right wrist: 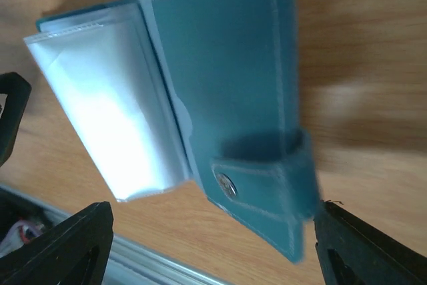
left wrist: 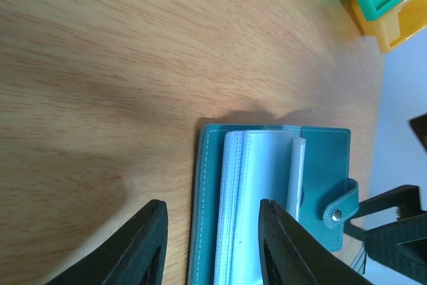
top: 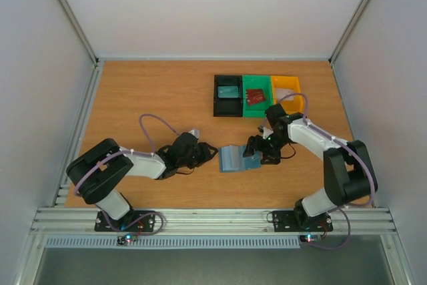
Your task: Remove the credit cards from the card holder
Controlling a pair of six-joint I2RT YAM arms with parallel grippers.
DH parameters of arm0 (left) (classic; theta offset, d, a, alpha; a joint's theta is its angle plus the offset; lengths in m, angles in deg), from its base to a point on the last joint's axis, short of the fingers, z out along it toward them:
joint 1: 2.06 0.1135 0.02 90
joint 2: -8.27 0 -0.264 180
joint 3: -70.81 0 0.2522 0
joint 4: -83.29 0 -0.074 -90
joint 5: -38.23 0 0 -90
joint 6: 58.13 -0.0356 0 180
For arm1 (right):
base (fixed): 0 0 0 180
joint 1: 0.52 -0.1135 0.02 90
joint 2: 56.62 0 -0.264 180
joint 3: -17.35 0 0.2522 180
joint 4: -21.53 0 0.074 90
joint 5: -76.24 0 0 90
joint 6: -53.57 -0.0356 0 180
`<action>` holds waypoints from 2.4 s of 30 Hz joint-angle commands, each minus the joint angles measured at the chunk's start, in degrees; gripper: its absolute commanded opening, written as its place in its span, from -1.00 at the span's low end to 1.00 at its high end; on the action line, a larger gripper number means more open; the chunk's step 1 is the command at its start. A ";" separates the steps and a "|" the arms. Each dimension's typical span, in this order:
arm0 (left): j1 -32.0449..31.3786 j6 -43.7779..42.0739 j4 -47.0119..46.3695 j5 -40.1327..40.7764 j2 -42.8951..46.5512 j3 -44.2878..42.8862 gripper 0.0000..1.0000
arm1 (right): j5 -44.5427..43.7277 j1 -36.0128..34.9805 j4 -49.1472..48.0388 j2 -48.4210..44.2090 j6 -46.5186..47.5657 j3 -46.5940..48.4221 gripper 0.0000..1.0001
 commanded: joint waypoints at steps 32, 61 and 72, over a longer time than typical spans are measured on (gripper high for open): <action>6.18 -31.54 -6.28 -12.41 28.87 10.01 0.68 | 13.52 -0.94 14.32 -7.57 19.30 22.91 -0.98; 10.82 -29.71 -22.10 -29.75 42.82 3.98 0.35 | 47.76 -6.00 21.55 -7.18 47.64 43.63 -0.97; 10.82 -31.31 -24.52 -29.27 43.35 2.91 -0.20 | 46.90 -7.80 27.33 -5.05 52.33 44.50 -0.95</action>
